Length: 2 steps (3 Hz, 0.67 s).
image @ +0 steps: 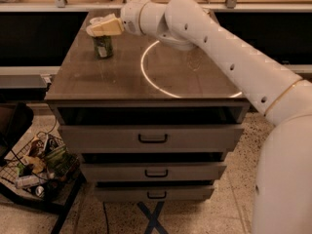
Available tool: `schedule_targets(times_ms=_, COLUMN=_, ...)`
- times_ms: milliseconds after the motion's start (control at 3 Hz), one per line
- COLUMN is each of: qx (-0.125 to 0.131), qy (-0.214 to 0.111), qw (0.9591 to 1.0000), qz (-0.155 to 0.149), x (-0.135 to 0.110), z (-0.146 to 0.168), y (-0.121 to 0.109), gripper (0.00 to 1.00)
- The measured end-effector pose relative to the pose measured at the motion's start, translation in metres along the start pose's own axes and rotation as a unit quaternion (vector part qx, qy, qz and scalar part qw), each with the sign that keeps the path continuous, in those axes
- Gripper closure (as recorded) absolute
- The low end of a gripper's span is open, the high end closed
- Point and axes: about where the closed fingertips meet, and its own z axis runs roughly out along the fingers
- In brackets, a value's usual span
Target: Knock green can over
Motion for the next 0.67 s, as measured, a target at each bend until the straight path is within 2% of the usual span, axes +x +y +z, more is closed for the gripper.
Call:
schedule_targets(times_ms=333, qx=-0.02, qy=-0.013, qw=0.9996, qz=0.015, x=0.008, z=0.021, y=0.009, gripper=0.0)
schedule_targets(times_ms=667, qx=-0.046, qy=-0.012, qw=0.9981, qz=0.038, x=0.023, z=0.043, y=0.027, gripper=0.0)
